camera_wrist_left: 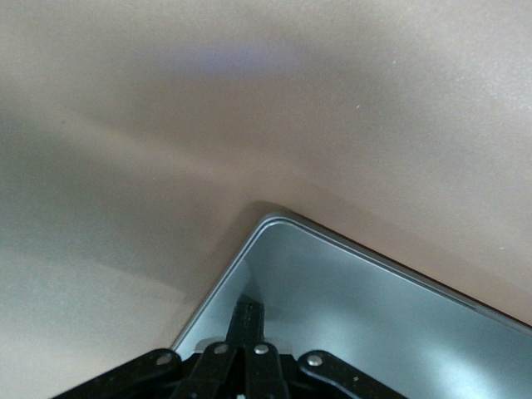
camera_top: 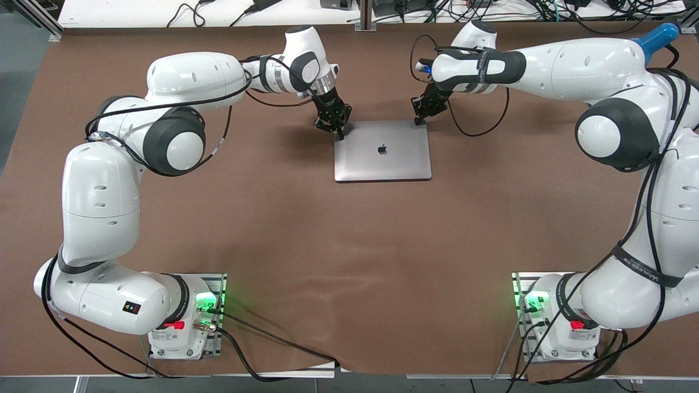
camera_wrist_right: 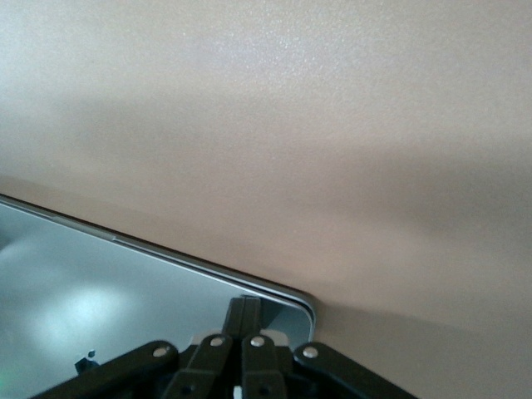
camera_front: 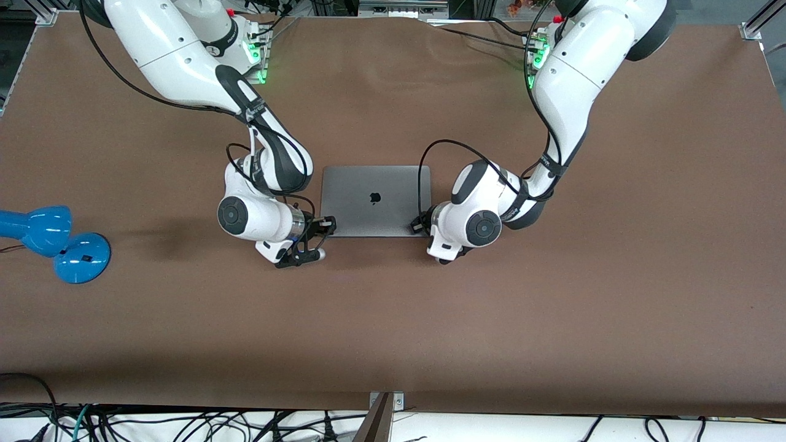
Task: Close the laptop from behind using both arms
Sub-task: 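Lift the left gripper and the right gripper off the closed lid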
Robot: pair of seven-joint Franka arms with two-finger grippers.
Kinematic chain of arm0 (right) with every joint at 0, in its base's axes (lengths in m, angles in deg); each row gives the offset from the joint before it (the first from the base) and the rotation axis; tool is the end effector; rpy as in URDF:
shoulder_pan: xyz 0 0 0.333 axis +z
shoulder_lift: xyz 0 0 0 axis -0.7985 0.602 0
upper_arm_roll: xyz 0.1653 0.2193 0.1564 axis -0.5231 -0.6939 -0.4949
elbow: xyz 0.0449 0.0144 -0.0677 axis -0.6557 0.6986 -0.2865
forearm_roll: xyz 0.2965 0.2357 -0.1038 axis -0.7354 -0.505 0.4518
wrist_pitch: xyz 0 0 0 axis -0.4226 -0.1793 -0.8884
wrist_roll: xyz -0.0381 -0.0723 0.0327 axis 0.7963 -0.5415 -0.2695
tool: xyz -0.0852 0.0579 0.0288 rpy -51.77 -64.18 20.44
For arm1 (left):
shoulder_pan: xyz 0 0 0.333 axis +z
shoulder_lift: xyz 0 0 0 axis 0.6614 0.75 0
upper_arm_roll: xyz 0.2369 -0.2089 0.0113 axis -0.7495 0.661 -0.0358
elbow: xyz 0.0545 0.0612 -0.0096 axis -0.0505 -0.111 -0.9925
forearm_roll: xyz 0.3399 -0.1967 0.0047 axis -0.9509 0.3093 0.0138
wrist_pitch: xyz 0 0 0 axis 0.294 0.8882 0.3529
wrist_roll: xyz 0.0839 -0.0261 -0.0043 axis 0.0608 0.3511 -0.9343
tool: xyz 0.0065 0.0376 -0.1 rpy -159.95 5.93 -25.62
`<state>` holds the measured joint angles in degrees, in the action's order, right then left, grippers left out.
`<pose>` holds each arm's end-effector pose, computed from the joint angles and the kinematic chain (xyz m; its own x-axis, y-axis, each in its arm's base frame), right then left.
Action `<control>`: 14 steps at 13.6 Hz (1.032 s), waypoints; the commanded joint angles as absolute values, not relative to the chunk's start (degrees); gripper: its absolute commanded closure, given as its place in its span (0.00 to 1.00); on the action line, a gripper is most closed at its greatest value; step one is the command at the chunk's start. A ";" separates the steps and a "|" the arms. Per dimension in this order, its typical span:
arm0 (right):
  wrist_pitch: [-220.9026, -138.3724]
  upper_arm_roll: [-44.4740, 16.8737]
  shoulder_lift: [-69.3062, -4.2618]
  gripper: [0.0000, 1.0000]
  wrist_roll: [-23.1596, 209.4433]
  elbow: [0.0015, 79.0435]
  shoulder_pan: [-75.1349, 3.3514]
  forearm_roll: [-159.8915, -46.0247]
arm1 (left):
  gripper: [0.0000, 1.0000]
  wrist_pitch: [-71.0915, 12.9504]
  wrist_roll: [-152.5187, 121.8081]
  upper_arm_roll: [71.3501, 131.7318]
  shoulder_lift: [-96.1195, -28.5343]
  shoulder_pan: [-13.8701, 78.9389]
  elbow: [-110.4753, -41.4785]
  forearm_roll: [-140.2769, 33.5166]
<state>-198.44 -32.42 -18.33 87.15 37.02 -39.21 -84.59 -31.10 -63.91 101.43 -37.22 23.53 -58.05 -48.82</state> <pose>0.6048 0.2960 0.1800 0.9752 0.1849 -0.1217 0.1312 -0.9256 -0.3551 0.5852 -0.3920 0.1736 0.7549 0.4580 -0.4695 0.5353 -0.8438 0.0375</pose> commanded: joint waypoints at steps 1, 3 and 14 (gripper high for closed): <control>-198.67 -31.64 -17.36 1.00 88.20 35.25 -38.31 -84.66 | 1.00 -31.26 -63.92 100.97 -35.65 22.51 -56.16 -50.77; -197.27 -31.64 -18.06 1.00 87.06 34.11 -38.23 -85.27 | 1.00 -31.35 -63.92 100.97 -35.65 22.51 -56.16 -50.77; -171.80 -29.97 -39.66 0.01 77.58 33.84 -39.01 -72.72 | 0.00 -18.28 -60.78 101.76 -49.24 24.79 -57.99 -58.77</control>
